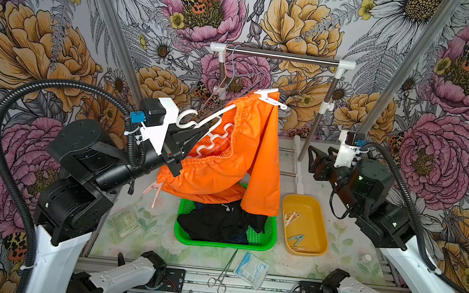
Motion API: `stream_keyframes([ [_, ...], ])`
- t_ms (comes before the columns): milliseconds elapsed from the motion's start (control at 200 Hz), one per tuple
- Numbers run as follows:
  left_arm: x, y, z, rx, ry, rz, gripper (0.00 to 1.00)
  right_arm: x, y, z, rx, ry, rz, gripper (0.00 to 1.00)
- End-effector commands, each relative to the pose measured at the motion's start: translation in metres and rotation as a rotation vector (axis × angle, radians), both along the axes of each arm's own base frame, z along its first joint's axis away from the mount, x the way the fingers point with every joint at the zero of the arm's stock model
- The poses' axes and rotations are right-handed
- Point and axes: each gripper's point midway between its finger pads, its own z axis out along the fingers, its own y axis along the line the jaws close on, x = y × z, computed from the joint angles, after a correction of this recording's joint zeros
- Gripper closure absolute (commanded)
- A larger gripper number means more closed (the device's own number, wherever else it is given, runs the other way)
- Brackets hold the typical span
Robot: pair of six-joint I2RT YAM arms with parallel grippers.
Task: Remove the clothespins securing shorts to the hanger
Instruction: Adjust the shorts in the basket.
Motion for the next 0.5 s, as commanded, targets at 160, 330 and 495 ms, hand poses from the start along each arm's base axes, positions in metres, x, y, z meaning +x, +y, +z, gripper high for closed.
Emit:
stream_keyframes([
  [160,-0.029,0.025,0.018,-0.069,-0.040,0.031,1.00,0.001,0.008,-0.011,0.022,0.033,0.030,0.33],
  [330,-0.039,0.026,0.029,-0.099,-0.049,0.001,1.00,0.005,0.017,-0.019,0.033,0.055,0.060,0.34],
  [495,-0.043,0.029,0.029,-0.107,-0.052,0.000,1.00,0.010,0.026,-0.025,0.033,0.077,0.086,0.36],
])
